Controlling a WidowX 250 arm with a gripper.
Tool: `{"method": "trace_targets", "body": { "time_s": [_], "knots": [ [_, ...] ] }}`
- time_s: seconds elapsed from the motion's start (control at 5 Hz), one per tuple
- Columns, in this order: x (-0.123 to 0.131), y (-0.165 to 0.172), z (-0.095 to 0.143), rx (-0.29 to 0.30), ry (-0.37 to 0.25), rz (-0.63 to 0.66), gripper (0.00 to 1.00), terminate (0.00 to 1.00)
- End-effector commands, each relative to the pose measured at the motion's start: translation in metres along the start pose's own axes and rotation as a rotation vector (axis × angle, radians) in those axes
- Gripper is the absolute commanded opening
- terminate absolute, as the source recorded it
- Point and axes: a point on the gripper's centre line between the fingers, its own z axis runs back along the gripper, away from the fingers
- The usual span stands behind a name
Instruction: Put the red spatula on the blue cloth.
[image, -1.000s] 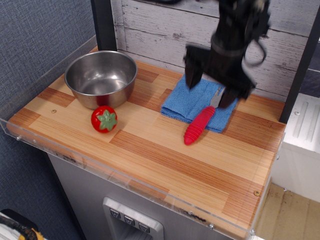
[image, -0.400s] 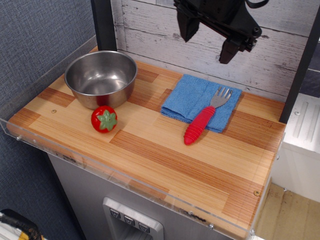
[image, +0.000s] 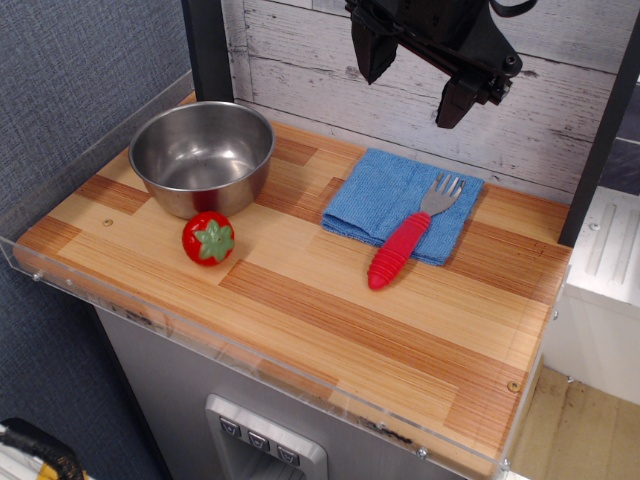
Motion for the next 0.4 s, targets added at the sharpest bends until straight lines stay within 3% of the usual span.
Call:
{"method": "trace_targets", "body": {
  "time_s": [0.0, 0.2],
  "knots": [
    [0.0034, -0.0069, 0.0157, 0.0, -0.045, 0.006, 1.0, 0.0],
    [0.0034, -0.0069, 0.0157, 0.0, -0.045, 0.006, 1.0, 1.0]
  ]
}}
